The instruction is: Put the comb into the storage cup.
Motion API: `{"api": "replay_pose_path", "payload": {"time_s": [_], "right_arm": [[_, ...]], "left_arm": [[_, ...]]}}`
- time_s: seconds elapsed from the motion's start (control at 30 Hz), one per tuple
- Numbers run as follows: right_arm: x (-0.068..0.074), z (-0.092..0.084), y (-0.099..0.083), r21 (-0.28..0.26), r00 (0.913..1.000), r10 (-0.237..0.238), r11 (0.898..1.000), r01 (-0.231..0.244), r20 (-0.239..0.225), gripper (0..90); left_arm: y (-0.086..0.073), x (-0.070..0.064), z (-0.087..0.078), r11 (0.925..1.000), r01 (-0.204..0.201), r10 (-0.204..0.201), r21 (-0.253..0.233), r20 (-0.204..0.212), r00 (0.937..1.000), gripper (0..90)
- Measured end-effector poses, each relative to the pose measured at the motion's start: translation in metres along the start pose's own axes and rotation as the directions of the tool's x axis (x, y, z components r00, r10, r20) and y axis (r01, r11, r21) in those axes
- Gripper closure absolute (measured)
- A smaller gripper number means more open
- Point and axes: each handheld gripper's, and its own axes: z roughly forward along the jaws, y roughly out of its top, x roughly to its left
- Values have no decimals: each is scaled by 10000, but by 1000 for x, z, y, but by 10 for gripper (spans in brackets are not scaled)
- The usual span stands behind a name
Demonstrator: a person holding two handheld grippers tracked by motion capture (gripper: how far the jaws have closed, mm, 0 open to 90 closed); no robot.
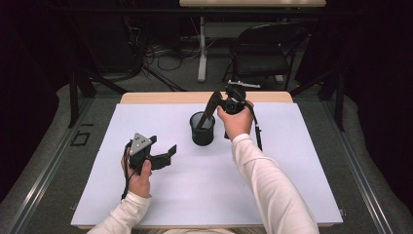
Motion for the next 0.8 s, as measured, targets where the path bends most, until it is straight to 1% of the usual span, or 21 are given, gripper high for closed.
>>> {"api": "replay_pose_path", "payload": {"time_s": [0.27, 0.8], "right_arm": [[0, 3, -5, 58, 10000, -44, 10000, 44, -19, 865], [0, 3, -5, 44, 10000, -70, 10000, 71, -13, 865]], "left_arm": [[0, 0, 0, 10000, -7, 7, -6, 3, 10000, 157], [0, 0, 0, 10000, -11, 11, 6, -6, 10000, 157]]}}
